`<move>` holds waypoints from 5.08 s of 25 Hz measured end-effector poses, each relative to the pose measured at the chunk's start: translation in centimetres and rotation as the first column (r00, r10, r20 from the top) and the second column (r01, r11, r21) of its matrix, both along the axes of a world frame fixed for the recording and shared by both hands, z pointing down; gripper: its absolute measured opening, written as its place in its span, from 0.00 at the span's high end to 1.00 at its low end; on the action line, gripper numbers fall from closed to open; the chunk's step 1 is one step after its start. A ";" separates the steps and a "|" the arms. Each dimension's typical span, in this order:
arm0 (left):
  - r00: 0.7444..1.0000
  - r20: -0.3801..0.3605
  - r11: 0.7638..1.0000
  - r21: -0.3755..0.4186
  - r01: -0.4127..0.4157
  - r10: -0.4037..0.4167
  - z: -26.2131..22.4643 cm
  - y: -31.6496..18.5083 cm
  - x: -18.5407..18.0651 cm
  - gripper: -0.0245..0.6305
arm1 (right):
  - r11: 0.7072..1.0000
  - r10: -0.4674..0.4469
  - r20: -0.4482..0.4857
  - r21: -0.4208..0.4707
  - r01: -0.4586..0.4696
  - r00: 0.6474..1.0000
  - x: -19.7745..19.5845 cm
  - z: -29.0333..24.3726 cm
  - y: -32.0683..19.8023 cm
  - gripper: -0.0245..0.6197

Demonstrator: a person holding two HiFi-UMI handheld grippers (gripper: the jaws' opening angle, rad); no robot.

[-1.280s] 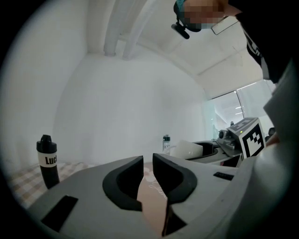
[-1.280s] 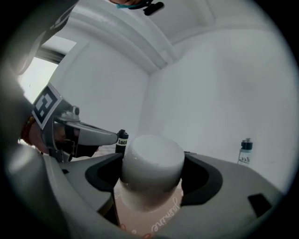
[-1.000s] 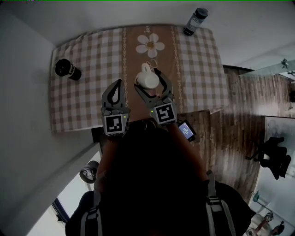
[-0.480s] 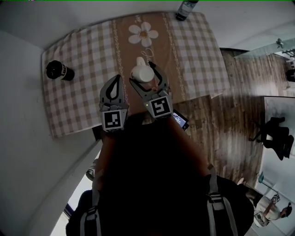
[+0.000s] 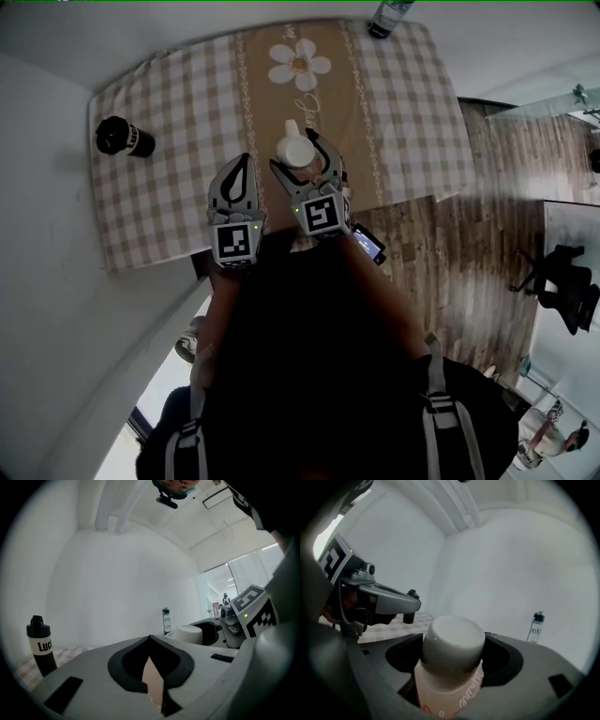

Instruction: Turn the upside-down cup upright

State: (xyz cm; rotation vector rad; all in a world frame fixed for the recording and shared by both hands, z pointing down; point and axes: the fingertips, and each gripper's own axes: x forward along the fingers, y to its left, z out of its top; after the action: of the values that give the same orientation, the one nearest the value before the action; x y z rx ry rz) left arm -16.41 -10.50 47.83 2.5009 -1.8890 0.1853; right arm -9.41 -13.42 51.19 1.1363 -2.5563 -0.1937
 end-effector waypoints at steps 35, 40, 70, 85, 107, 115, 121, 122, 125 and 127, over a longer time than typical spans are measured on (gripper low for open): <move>0.998 0.020 0.999 -0.017 -0.052 0.052 0.8 -3.3 -0.9 0.96 | 0.981 -0.019 -0.093 -0.196 0.000 0.996 -2.9 9.0 -1.4 0.37; 0.998 0.017 0.998 -0.015 -0.055 0.055 1.0 -3.2 -1.1 0.96 | 0.978 -0.020 -0.105 -0.208 -0.002 0.994 -2.9 9.8 -1.2 0.37; 0.997 0.020 0.996 -0.039 -0.078 0.079 2.5 -3.1 -1.3 0.96 | 0.984 -0.015 -0.119 -0.178 -0.007 0.993 -2.8 10.1 -0.9 0.36; 0.995 0.023 0.995 -0.043 -0.093 0.094 2.6 -3.5 -1.3 0.96 | 0.995 0.045 -0.114 -0.081 -0.054 0.992 -2.8 7.9 -0.4 0.35; 0.990 0.015 0.990 0.003 -0.139 0.139 1.2 -3.7 -0.8 0.96 | 0.991 0.081 0.282 0.081 -0.108 0.956 -1.5 -3.2 -0.4 0.95; 0.985 0.002 0.984 0.036 -0.173 0.173 0.8 -3.5 -0.1 0.96 | 0.993 0.077 0.277 0.066 -0.099 0.958 -1.7 -2.7 -0.7 0.95; 0.984 0.003 0.983 0.039 -0.179 0.179 0.8 -3.5 0.1 0.96 | 0.993 0.070 0.262 0.070 -0.091 0.962 -1.7 -2.6 -0.8 0.95; 0.984 0.006 0.983 0.040 -0.179 0.178 0.8 -3.6 0.1 0.96 | 0.993 0.069 0.264 0.070 -0.091 0.962 -1.7 -2.6 -0.8 0.95; 0.984 0.009 0.983 0.043 -0.178 0.177 0.9 -3.6 0.1 0.96 | 0.994 0.069 0.267 0.066 -0.090 0.961 -1.7 -2.5 -0.9 0.96; 0.984 0.008 0.983 0.043 -0.180 0.180 1.0 -3.7 0.1 0.96 | 0.994 0.069 0.263 0.063 -0.088 0.962 -1.7 -2.4 -0.9 0.96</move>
State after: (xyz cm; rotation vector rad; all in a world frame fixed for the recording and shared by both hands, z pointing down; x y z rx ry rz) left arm -16.35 -14.17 48.80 2.7015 -1.6851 0.1519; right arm -11.14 -14.32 48.81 1.3703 -2.7439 -0.1272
